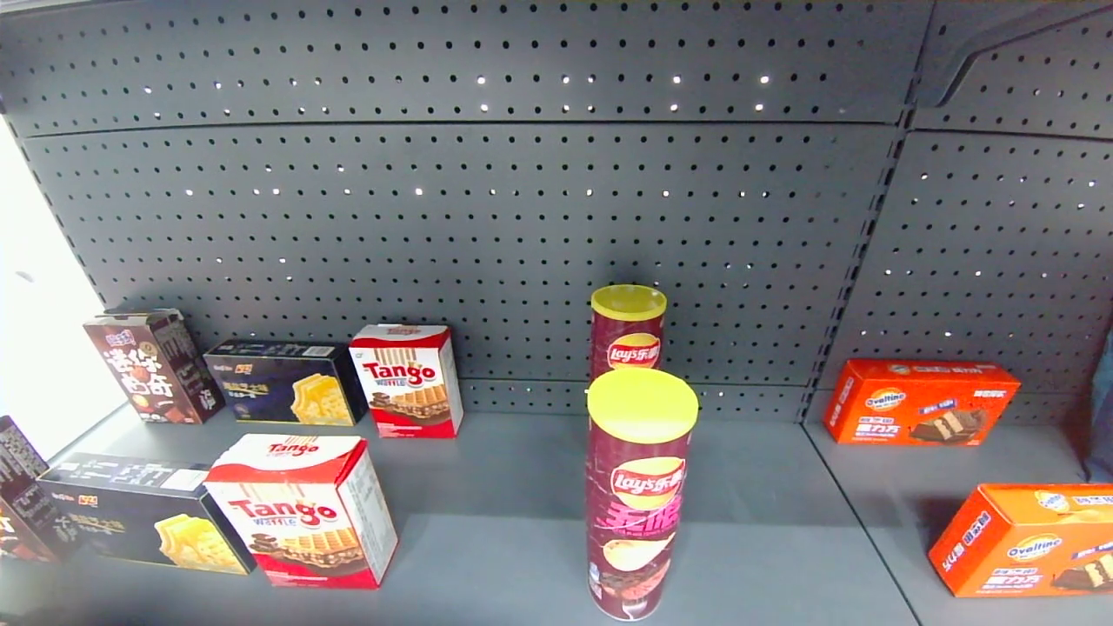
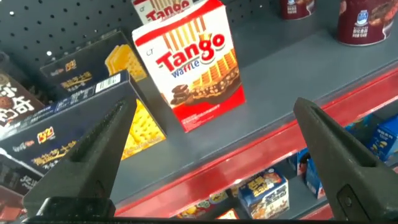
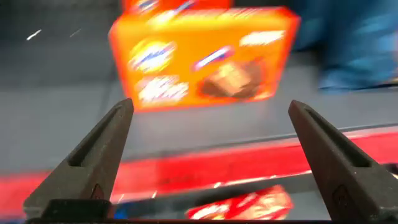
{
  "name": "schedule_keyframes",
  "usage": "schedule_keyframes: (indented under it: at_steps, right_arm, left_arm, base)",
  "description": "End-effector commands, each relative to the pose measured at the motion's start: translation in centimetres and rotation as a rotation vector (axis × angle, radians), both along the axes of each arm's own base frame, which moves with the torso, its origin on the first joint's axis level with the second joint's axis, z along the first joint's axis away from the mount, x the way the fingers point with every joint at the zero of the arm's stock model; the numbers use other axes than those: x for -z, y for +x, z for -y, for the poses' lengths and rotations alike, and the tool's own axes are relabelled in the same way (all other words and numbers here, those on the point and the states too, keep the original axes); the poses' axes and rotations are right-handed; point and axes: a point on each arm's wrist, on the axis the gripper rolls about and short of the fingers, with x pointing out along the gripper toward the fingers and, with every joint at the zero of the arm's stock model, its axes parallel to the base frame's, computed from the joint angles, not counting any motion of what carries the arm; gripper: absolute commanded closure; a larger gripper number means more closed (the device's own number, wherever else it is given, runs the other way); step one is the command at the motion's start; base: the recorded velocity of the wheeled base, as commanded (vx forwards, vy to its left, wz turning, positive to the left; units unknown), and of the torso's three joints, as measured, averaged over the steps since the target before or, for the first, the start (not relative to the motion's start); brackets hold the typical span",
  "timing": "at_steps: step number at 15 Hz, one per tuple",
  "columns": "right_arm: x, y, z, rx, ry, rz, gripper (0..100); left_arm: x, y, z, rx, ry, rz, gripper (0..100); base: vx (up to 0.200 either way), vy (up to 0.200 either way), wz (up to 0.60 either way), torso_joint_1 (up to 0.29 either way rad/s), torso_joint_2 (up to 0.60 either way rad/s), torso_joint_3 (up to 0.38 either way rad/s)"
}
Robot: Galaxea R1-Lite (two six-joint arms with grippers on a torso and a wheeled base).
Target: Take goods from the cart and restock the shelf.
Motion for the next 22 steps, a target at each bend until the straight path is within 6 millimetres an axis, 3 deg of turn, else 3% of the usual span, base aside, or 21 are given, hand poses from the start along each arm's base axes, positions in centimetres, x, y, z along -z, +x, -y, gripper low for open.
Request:
schedule_keyframes:
  at_steps: [1, 6, 9, 11, 16, 18, 22]
  right_arm:
    - [0.4, -0.1, 0.0, -0.016, -0.002, 0.005, 0]
    - [0.4, -0.1, 0.0, -0.022, 0.007, 0.001, 0]
    - [0.4, -0.2, 0.3, -0.202, 0.006, 0.001, 0]
    - [0.5, -0.8, 0.2, -0.187, 0.000, 0.080, 0]
    - [0.6, -0.8, 0.2, -0.190, 0.001, 0.088, 0]
    - [0.6, -0.8, 0.2, -0.190, -0.001, 0.088, 0]
    - [0.6, -0.8, 0.2, -0.191, 0.001, 0.088, 0]
  left_arm:
    - [0.3, -0.8, -0.4, 0.002, -0.017, 0.031, 0]
    - [0.0, -1.0, -0.5, -0.003, -0.022, 0.037, 0]
    - [-0.3, -1.0, -0.5, -0.002, -0.027, 0.046, 0]
    - [-0.1, -1.0, -0.5, 0.000, -0.023, 0.038, 0]
    - [0.2, -0.9, -0.5, 0.022, -0.025, 0.027, 0]
    - [3.4, -0.8, -0.5, 0.119, -0.015, -0.072, 0]
    - [3.7, -1.1, -0.9, 0.319, -0.147, -0.134, 0]
  base:
    - [0.000, 0.000, 0.00, 0.000, 0.00, 0.000]
    - [0.000, 0.000, 0.00, 0.000, 0.00, 0.000]
    - [0.000, 0.000, 0.00, 0.000, 0.00, 0.000]
    - [0.000, 0.000, 0.00, 0.000, 0.00, 0.000]
    - [0.000, 0.000, 0.00, 0.000, 0.00, 0.000]
    - [0.000, 0.000, 0.00, 0.000, 0.00, 0.000]
    - [0.000, 0.000, 0.00, 0.000, 0.00, 0.000]
